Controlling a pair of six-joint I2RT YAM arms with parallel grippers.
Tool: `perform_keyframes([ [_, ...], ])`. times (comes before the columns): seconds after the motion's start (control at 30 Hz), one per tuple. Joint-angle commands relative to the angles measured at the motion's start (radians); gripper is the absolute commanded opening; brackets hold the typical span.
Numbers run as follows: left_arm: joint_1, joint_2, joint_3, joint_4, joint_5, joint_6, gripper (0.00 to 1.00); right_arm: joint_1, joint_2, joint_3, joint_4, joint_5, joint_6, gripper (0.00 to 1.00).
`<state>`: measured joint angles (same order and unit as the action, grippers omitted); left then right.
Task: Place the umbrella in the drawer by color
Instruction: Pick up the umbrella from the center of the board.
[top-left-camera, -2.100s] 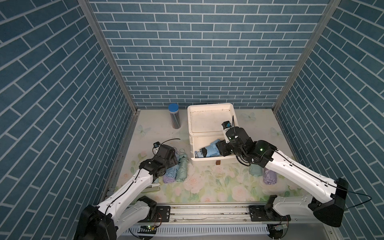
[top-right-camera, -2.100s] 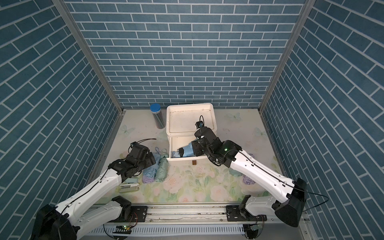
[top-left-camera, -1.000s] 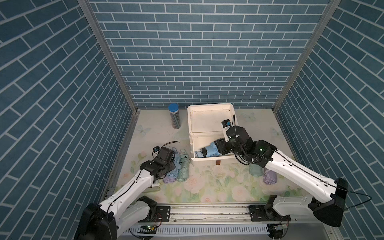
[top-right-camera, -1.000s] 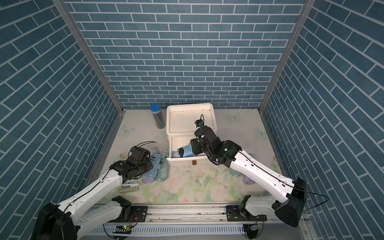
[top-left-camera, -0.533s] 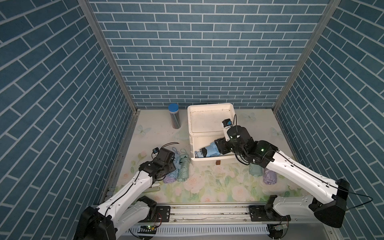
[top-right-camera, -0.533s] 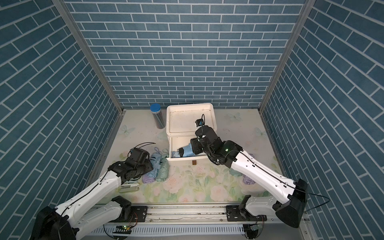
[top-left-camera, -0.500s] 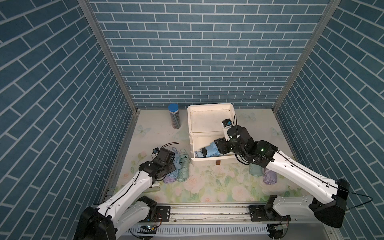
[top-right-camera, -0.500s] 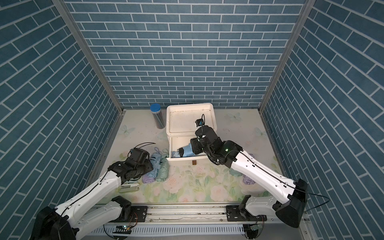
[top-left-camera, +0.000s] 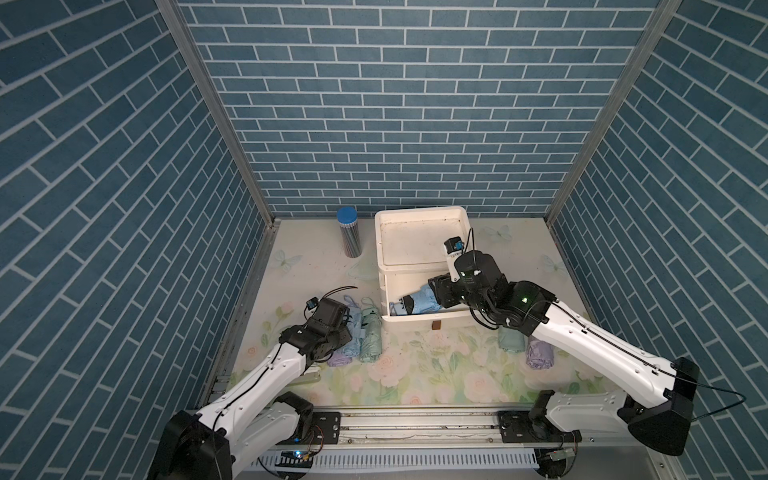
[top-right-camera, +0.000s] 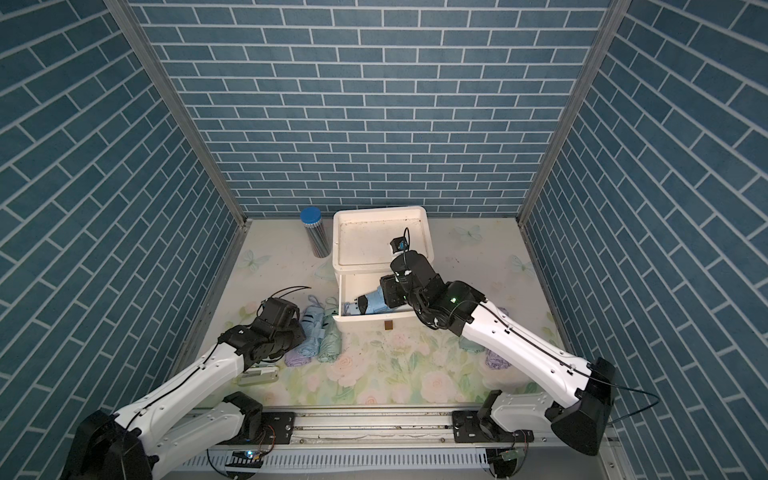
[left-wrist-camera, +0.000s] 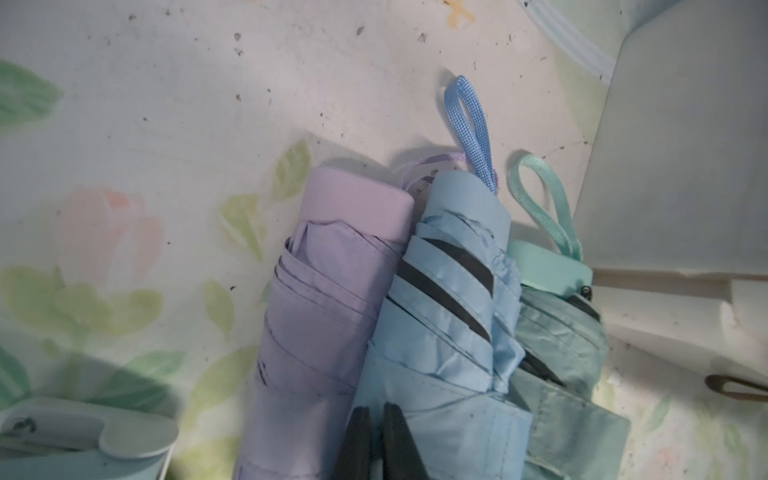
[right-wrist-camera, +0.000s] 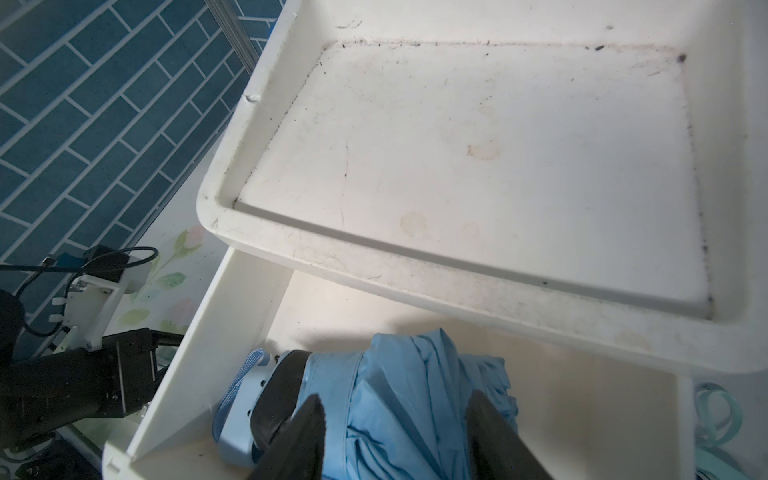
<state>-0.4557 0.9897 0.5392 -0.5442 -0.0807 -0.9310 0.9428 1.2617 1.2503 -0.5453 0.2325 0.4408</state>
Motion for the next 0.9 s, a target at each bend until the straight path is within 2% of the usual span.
perform_keyframes([
  [0.0, 0.003, 0.002, 0.003, -0.048, -0.017, 0.01, 0.03, 0.005, -0.015, 0.023, 0.016, 0.002, 0.015, 0.56],
  [0.03, 0.002, -0.003, 0.014, -0.052, -0.024, 0.013, 0.0, 0.005, -0.014, 0.024, 0.019, -0.002, 0.015, 0.56],
  [0.37, 0.002, 0.015, 0.107, -0.066, -0.082, 0.078, 0.0, 0.002, 0.002, 0.045, 0.024, -0.014, 0.009, 0.58],
  [0.4, 0.002, 0.025, 0.107, -0.05, -0.059, 0.091, 0.11, 0.002, 0.002, 0.047, 0.022, -0.014, 0.009, 0.57],
  [0.47, 0.003, 0.046, 0.103, -0.024, -0.007, 0.109, 0.41, 0.002, 0.002, 0.047, 0.021, -0.011, 0.009, 0.57],
  [0.5, 0.0, 0.053, 0.099, -0.018, 0.01, 0.11, 0.5, 0.002, 0.001, 0.045, 0.02, -0.009, 0.008, 0.58],
  [0.53, -0.003, 0.054, 0.094, -0.017, 0.016, 0.111, 0.55, 0.002, -0.001, 0.044, 0.019, -0.008, 0.008, 0.58],
  [0.7, -0.006, 0.053, 0.059, 0.0, 0.029, 0.121, 0.66, 0.002, 0.001, 0.027, 0.025, -0.005, 0.01, 0.58],
  [0.87, -0.005, 0.113, 0.042, 0.034, 0.024, 0.129, 0.66, 0.002, 0.008, 0.024, 0.036, -0.013, 0.012, 0.58],
])
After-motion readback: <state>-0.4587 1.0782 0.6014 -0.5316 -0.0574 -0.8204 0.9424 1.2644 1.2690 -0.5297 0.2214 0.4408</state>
